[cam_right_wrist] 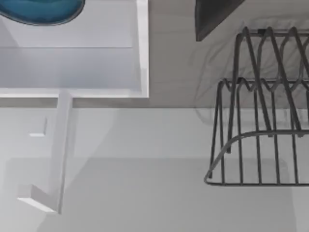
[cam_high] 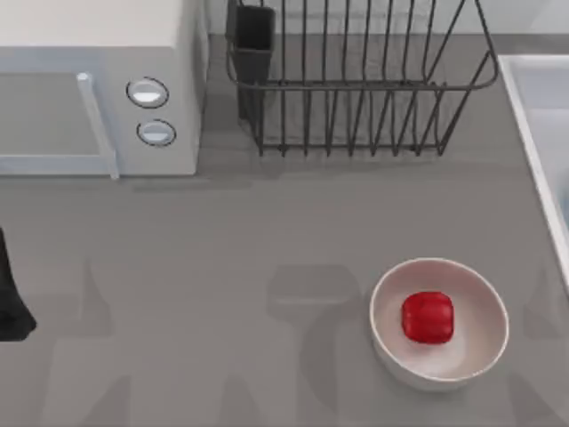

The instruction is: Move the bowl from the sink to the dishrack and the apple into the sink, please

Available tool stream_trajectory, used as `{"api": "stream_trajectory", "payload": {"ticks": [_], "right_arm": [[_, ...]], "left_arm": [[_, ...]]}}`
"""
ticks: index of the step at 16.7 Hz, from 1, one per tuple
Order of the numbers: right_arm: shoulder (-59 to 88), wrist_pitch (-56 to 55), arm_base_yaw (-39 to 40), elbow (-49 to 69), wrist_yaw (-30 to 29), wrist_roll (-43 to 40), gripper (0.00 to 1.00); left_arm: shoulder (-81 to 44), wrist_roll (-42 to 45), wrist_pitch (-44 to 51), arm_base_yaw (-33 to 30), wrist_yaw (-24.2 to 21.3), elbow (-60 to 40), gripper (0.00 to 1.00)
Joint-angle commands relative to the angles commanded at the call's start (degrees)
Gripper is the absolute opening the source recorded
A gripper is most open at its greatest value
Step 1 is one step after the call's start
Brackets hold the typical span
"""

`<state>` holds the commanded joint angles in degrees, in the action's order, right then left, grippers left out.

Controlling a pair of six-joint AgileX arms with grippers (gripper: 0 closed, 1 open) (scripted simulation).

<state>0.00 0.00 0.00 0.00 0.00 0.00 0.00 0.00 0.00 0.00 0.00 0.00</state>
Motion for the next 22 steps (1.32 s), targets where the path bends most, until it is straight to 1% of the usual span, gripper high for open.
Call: {"api": "stream_trajectory", "payload": {"ticks": [3,5,9,12,16,22], "right_arm": [[0.51,0.3,0.05,0.49,0.07,-0.21,1.0],[3.13,1.82,0.26,2.94,0.43,-1.25,1.0],[15.88,8.61,0.83,14.37,2.02,-5.4,1.0],[31.54,16.03,1.1,26.87,3.61,-9.45,1.0],[57.56,27.72,0.51,46.45,5.55,-14.79,1.0],[97.61,46.03,-3.45,77.12,6.88,-20.53,1.0]], "left_arm": [[0.0,0.0,0.0,0.0,0.0,0.0,1.0],[0.0,0.0,0.0,0.0,0.0,0.0,1.0],[0.0,0.0,0.0,0.0,0.0,0.0,1.0],[0.0,0.0,0.0,0.0,0.0,0.0,1.0],[0.0,0.0,0.0,0.0,0.0,0.0,1.0],[0.0,0.0,0.0,0.0,0.0,0.0,1.0]]}}
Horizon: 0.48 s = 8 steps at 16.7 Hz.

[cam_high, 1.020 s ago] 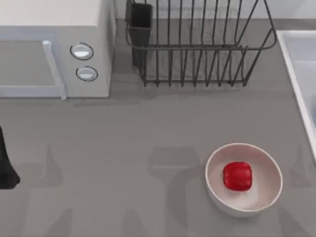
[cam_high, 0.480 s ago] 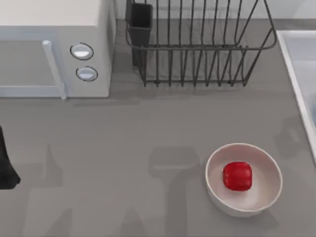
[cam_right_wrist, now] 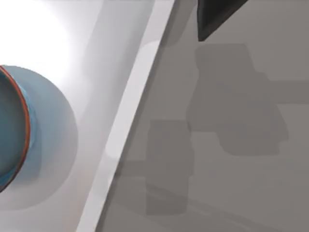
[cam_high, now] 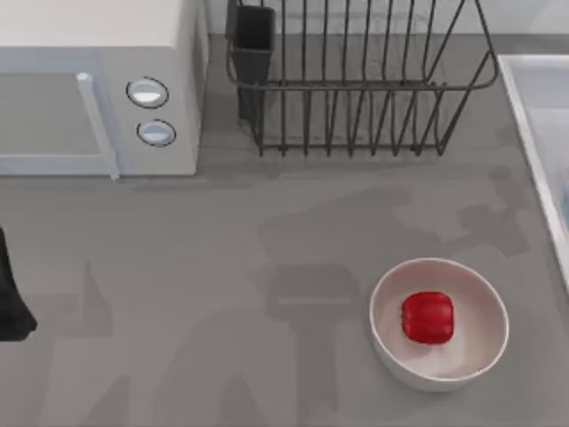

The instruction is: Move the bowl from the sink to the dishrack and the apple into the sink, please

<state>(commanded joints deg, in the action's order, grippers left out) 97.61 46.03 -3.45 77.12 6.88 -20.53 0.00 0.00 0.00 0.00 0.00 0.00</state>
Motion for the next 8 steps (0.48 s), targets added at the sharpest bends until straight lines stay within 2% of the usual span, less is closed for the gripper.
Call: {"api": "stream_trajectory", "payload": {"ticks": [8], "right_arm": [[34.77,18.41,-9.93,35.8,-2.02,-1.95,1.0]], "left_arm": [[0.0,0.0,0.0,0.0,0.0,0.0,1.0]]}}
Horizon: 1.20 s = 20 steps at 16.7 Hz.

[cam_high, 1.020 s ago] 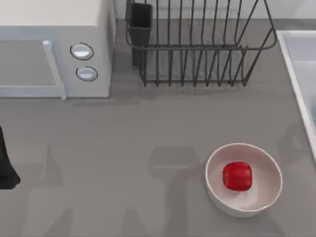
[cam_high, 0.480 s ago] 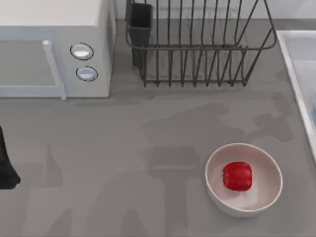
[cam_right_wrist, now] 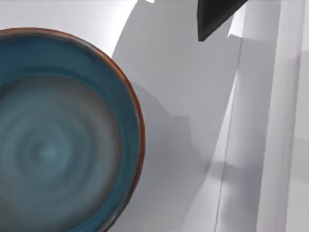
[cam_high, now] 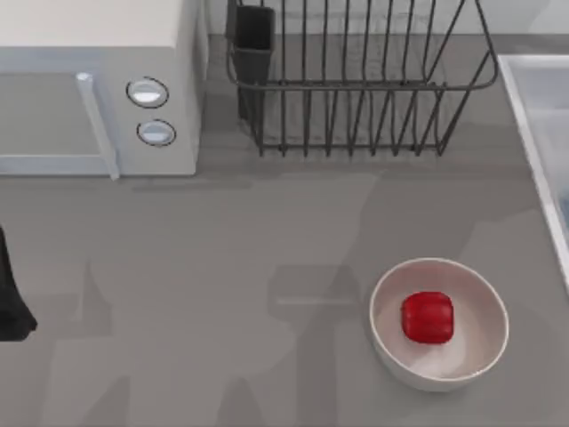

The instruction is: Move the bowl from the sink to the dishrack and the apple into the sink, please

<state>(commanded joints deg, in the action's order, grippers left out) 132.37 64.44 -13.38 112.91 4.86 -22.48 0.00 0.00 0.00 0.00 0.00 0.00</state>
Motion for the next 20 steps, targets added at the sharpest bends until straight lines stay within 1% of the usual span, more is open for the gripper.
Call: {"api": "stream_trajectory", "payload": {"ticks": [4,8,16,20], "right_arm": [[10.26,4.91,-5.14,13.12,-1.83,0.85,1.0],[14.51,7.0,-8.38,20.47,-3.12,1.74,1.0],[15.29,6.17,-8.54,20.52,-3.26,1.95,1.0],[19.3,-2.27,-8.43,16.8,-3.35,2.16,1.0]], "left_arm": [[0.0,0.0,0.0,0.0,0.0,0.0,1.0],[0.0,0.0,0.0,0.0,0.0,0.0,1.0],[0.0,0.0,0.0,0.0,0.0,0.0,1.0],[0.0,0.0,0.0,0.0,0.0,0.0,1.0]]}}
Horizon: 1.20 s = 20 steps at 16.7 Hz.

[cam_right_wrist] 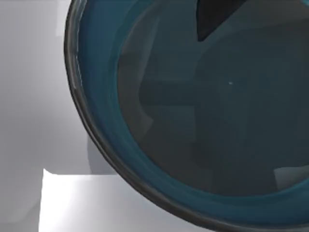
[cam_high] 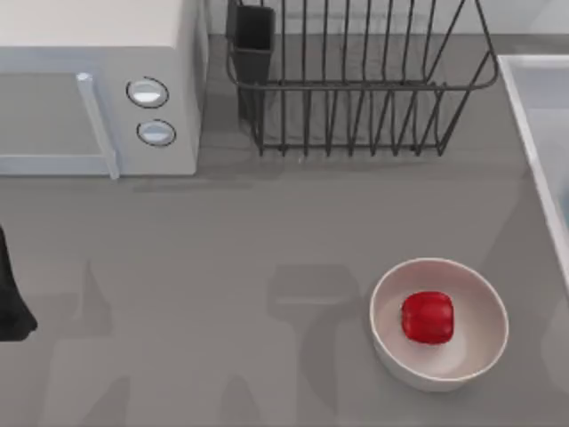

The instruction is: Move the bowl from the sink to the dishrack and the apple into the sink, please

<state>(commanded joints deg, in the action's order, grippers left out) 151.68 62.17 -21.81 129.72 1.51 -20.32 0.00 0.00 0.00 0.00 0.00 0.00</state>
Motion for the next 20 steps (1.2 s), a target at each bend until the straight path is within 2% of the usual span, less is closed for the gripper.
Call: {"api": "stream_trajectory", "payload": {"ticks": [3,7,20], "right_arm": [[3.0,-5.36,0.1,-2.65,-0.06,0.14,1.0],[3.43,-6.0,0.12,-3.05,-0.07,0.16,1.0],[3.43,-6.0,0.12,-3.05,-0.07,0.16,0.02]], "left_arm": [[0.0,0.0,0.0,0.0,0.0,0.0,1.0],[0.0,0.0,0.0,0.0,0.0,0.0,1.0],[0.0,0.0,0.0,0.0,0.0,0.0,1.0]]}}
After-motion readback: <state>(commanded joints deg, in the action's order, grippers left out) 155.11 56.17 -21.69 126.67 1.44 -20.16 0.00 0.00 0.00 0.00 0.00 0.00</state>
